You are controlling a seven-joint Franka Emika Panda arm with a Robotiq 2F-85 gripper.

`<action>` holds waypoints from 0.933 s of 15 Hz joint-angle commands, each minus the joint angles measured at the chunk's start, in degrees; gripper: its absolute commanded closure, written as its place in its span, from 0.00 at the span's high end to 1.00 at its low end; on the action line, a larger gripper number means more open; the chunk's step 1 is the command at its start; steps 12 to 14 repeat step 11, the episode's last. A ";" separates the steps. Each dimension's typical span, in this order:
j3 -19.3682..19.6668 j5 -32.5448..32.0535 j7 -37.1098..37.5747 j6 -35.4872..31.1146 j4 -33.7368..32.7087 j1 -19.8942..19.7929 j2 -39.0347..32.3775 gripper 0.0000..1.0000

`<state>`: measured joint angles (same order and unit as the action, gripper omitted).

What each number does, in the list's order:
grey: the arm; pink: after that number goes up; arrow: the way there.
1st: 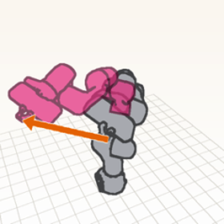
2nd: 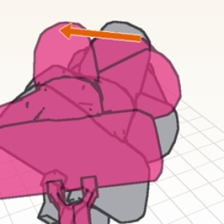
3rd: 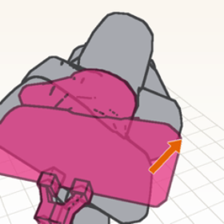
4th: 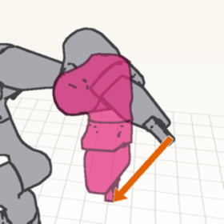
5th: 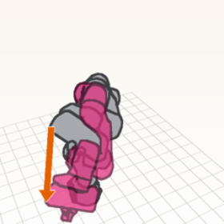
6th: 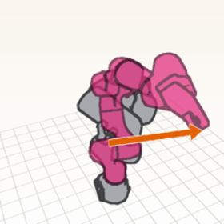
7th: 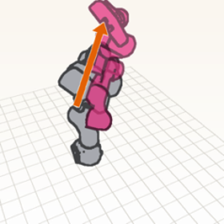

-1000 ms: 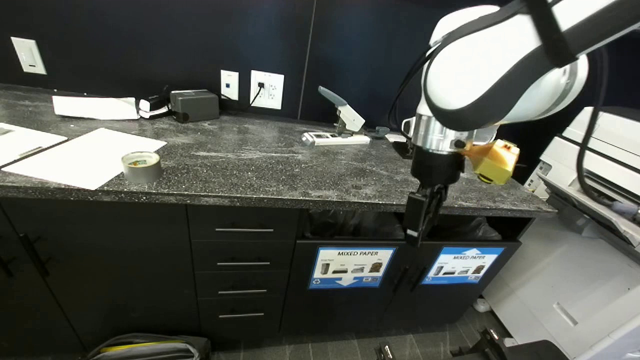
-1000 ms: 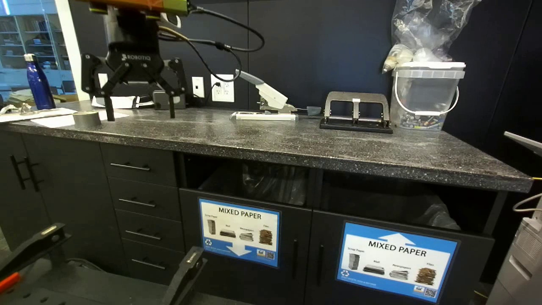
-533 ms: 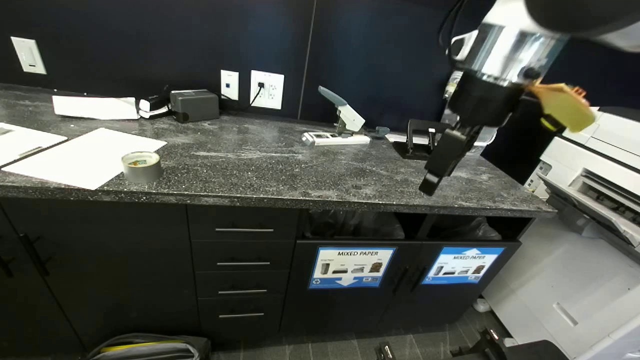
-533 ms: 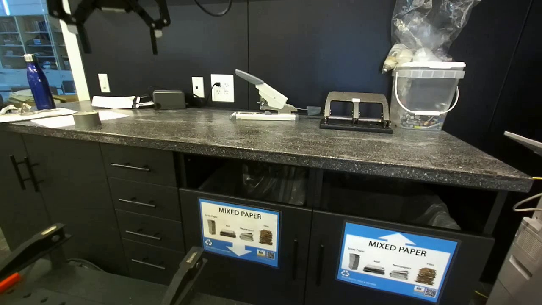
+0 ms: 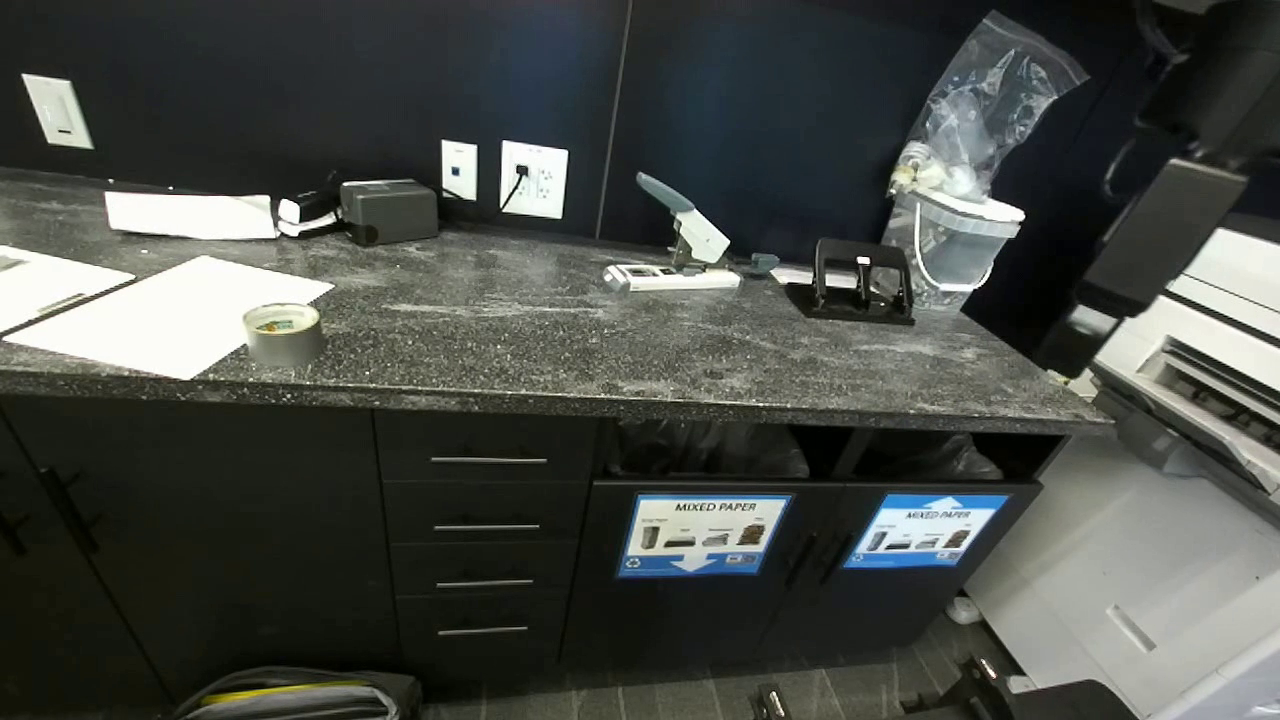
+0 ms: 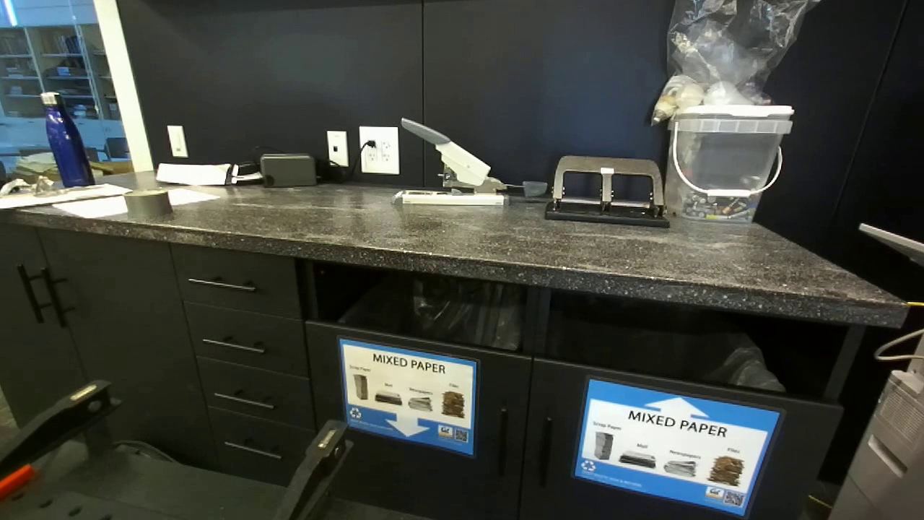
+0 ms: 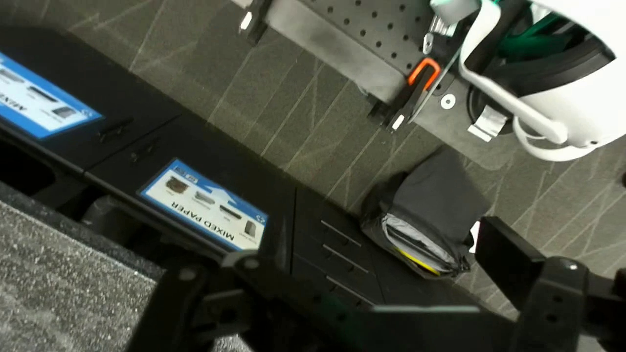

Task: Put the tissue into the rubbish bin.

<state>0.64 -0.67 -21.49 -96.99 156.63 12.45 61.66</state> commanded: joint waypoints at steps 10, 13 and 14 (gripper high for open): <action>-1.56 0.15 5.51 11.38 -0.93 0.14 4.29 1.00; -1.63 0.15 5.65 11.44 -0.98 0.13 4.33 1.00; -1.63 0.15 5.65 11.44 -0.98 0.13 4.33 1.00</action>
